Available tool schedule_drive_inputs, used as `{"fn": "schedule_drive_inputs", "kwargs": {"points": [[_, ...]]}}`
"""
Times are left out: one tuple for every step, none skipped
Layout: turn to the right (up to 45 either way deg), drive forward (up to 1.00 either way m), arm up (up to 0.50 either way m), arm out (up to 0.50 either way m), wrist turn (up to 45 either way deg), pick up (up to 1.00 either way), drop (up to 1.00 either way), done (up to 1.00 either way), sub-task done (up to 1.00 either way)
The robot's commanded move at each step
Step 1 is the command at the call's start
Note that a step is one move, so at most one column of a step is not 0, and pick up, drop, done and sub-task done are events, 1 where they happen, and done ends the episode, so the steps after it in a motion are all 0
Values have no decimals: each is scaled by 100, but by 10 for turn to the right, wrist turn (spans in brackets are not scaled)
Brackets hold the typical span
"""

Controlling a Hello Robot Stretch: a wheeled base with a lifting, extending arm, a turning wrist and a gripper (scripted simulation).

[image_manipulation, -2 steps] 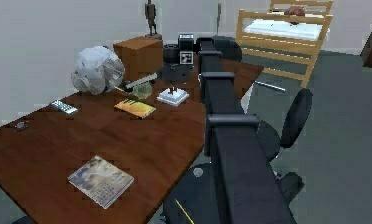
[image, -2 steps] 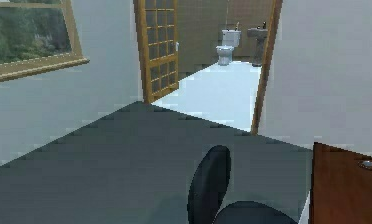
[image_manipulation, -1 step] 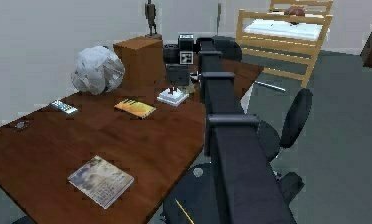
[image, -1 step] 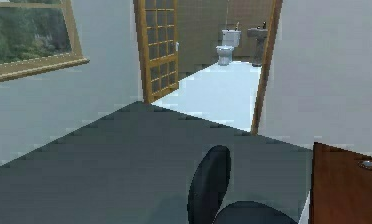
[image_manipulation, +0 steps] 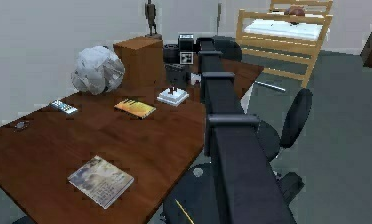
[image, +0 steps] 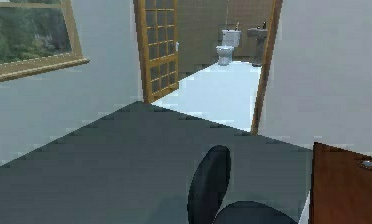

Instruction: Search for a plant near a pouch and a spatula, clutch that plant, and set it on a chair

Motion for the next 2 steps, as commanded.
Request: {"fn": "schedule_drive_inputs", "kwargs": {"points": [[0,0,-38,0,0,0,0,0,0],[0,0,-50,0,0,0,0,0,0]]}}
